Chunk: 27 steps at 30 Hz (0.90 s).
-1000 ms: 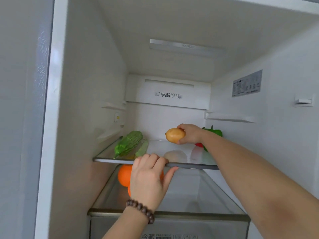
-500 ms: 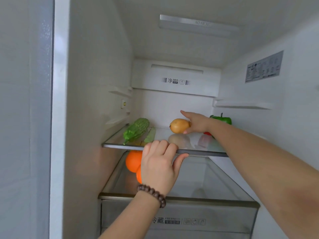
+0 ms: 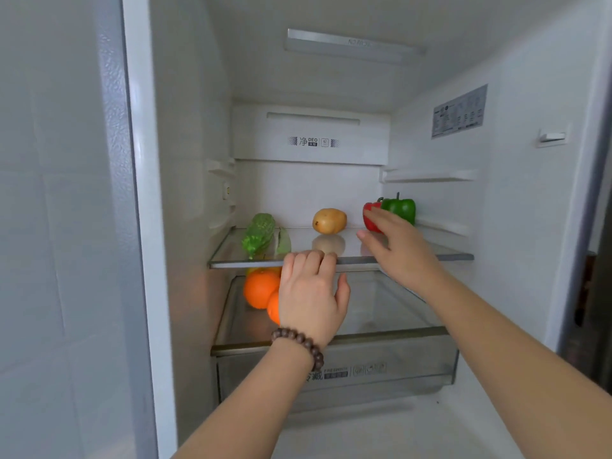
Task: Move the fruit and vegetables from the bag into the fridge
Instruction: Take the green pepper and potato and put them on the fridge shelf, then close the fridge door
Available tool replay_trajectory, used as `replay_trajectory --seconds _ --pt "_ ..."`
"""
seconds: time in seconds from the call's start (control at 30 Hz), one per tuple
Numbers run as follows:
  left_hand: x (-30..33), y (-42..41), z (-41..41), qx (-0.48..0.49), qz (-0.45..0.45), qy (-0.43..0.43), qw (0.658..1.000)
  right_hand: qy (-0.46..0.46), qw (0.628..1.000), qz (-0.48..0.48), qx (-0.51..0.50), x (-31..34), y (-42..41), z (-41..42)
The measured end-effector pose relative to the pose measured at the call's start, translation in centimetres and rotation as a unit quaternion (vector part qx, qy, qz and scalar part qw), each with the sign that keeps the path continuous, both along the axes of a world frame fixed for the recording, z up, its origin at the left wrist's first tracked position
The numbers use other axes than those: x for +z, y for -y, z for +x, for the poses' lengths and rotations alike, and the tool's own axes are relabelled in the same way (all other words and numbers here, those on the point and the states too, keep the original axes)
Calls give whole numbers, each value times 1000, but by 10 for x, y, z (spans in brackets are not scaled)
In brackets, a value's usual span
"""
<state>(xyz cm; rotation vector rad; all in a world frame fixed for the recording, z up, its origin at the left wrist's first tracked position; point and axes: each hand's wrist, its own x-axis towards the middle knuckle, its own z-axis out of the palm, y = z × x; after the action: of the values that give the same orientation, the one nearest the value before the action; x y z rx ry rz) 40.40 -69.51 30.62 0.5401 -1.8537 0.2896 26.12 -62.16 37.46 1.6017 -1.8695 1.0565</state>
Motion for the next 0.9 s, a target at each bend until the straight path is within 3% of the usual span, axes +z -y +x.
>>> replay_trajectory --seconds 0.27,0.43,0.63,0.77,0.9 --pt "-13 -10 21 35 30 141 989 39 995 43 -84 -75 -92 13" --pt "-50 -49 44 12 99 180 979 59 991 72 -94 -109 -165 39" --pt "-109 -168 56 -28 164 189 968 49 985 101 -128 -153 -279 71" --pt "-139 -276 63 -58 176 173 967 -25 989 42 -143 -181 -388 70" --pt "-168 -362 79 -59 230 198 951 -79 970 17 -230 -197 -491 53"
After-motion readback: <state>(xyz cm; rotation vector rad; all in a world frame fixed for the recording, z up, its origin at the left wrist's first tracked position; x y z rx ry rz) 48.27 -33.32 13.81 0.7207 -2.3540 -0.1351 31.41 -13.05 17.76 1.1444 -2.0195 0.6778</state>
